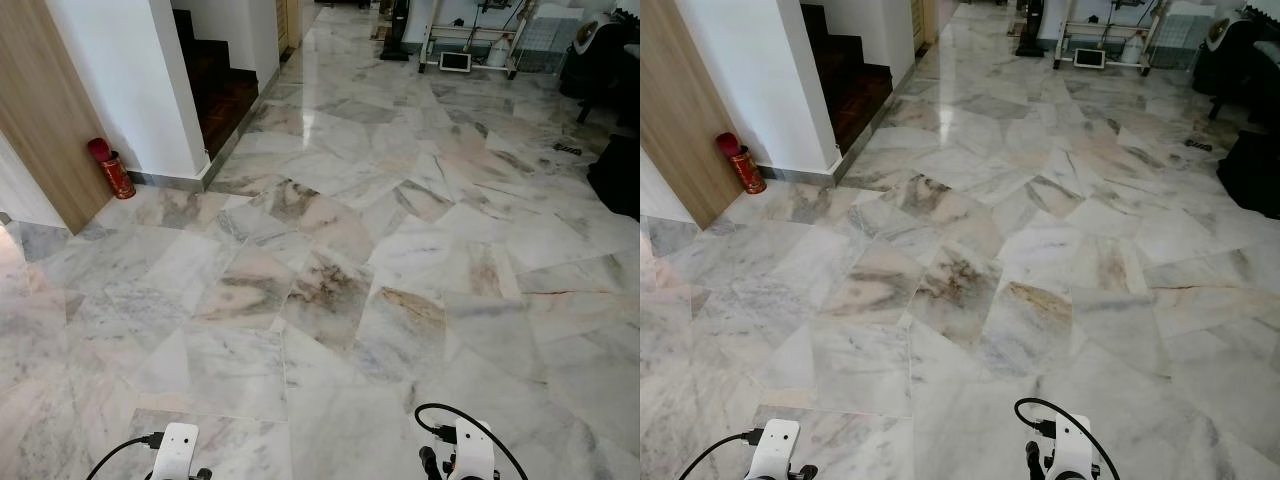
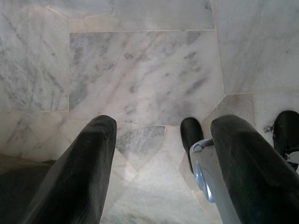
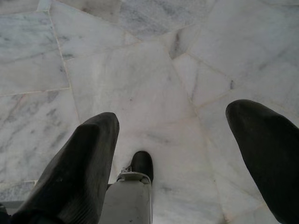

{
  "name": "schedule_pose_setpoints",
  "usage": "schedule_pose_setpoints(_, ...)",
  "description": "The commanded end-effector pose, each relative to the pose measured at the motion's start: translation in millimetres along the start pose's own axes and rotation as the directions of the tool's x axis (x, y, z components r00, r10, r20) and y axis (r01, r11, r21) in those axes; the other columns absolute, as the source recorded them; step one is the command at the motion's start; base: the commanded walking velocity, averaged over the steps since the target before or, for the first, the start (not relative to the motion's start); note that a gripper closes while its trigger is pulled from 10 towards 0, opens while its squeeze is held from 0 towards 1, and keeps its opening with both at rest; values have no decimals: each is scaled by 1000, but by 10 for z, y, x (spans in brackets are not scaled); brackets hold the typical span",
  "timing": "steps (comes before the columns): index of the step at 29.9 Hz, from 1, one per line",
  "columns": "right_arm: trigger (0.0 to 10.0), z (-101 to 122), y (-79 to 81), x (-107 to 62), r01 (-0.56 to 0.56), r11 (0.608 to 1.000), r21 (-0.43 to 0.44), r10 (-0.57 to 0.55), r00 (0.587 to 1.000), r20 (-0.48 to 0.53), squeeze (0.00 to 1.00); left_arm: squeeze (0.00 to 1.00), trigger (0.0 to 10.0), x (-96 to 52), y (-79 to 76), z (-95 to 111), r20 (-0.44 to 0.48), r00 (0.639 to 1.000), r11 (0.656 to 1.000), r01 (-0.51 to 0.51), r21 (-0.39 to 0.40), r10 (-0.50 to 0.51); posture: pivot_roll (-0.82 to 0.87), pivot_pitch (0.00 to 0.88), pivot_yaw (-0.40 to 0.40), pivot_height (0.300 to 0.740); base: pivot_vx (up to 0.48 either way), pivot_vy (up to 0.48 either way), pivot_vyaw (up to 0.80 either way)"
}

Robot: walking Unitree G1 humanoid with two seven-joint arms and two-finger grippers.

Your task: Move the pillow to the sofa from floor

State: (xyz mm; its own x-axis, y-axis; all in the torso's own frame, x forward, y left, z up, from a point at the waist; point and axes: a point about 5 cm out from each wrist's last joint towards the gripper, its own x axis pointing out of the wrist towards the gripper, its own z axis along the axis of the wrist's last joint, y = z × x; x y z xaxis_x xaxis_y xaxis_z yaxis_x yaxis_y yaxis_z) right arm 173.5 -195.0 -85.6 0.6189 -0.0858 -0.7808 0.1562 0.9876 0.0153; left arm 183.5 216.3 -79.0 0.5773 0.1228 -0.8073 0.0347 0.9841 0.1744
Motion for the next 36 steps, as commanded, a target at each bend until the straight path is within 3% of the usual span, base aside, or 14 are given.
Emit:
schedule_pose_setpoints(1,10000,-346,-189,-100,32,983,181,-4,988,-154,0,0,10000,-67,-11,-335,-142,984,991,116,72,-105,-60,0,-15,740,0,0,0)
schedule_pose_setpoints(5,10000,-357,-193,-104,36,983,180,-8,987,-158,0,0,10000,-69,-9,-340,-144,984,991,115,70,-104,-59,0,-13,740,0,0,0)
schedule_pose_setpoints(8,10000,-370,-207,-111,29,986,164,-2,987,-160,0,0,10000,-97,90,-421,-151,986,996,82,31,-77,-51,0,-29,740,0,0,0)
schedule_pose_setpoints(24,10000,-343,-181,-102,3,988,151,19,989,-145,0,0,10000,-105,87,-436,-130,989,997,77,16,-74,-49,0,-28,740,0,0,0)
schedule_pose_setpoints(36,10000,-346,-191,-103,22,987,157,1,990,-144,0,0,10000,-91,72,-393,-129,988,994,95,48,-88,-53,0,-24,740,0,0,0)
